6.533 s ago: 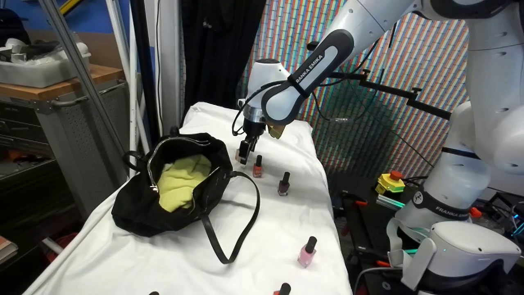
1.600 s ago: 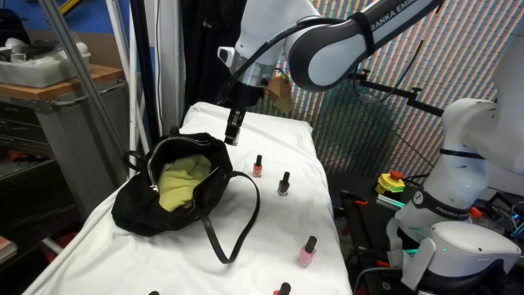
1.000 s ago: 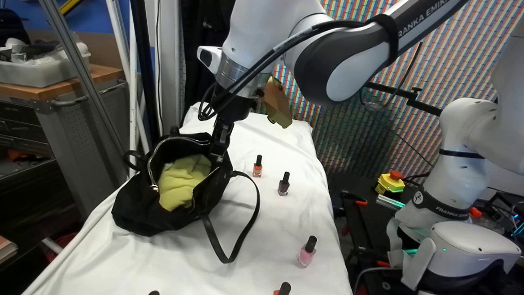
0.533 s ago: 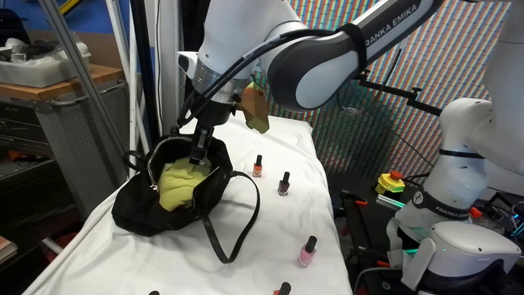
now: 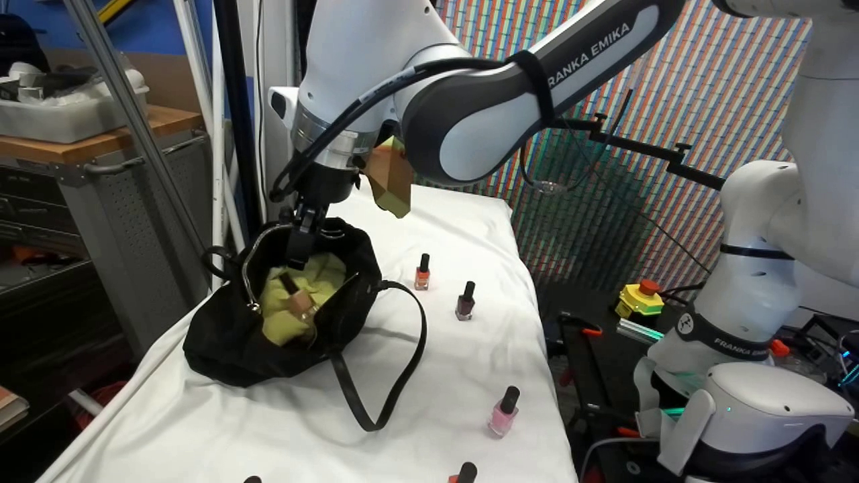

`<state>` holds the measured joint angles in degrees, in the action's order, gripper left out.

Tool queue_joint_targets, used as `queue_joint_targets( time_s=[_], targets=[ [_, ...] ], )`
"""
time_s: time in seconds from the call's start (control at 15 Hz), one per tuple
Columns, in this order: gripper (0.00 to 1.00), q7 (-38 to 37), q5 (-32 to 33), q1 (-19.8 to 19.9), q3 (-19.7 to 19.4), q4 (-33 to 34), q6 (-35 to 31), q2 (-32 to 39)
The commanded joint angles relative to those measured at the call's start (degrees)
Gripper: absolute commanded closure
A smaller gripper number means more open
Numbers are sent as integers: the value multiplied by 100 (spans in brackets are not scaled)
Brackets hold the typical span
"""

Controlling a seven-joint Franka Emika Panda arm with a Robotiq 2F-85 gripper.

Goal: Put the nail polish bottles in the bag

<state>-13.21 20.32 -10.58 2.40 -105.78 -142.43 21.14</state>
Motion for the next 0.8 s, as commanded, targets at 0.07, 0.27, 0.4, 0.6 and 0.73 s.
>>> queue_joint_targets(
  time_s=[0.07,0.27,0.4,0.6,0.73],
  targets=[
    [0,59,-39,-25,-128,10,-66,-69],
    [0,11,-65,-42,-112,-302,-55,-350],
    [0,55,-167,1,-64,-623,-54,-626],
    [0,1,-276,50,-32,-1277,-132,-1168],
    [0,-240,-236,4,-8,-1780,-106,-1650]
  ],
)
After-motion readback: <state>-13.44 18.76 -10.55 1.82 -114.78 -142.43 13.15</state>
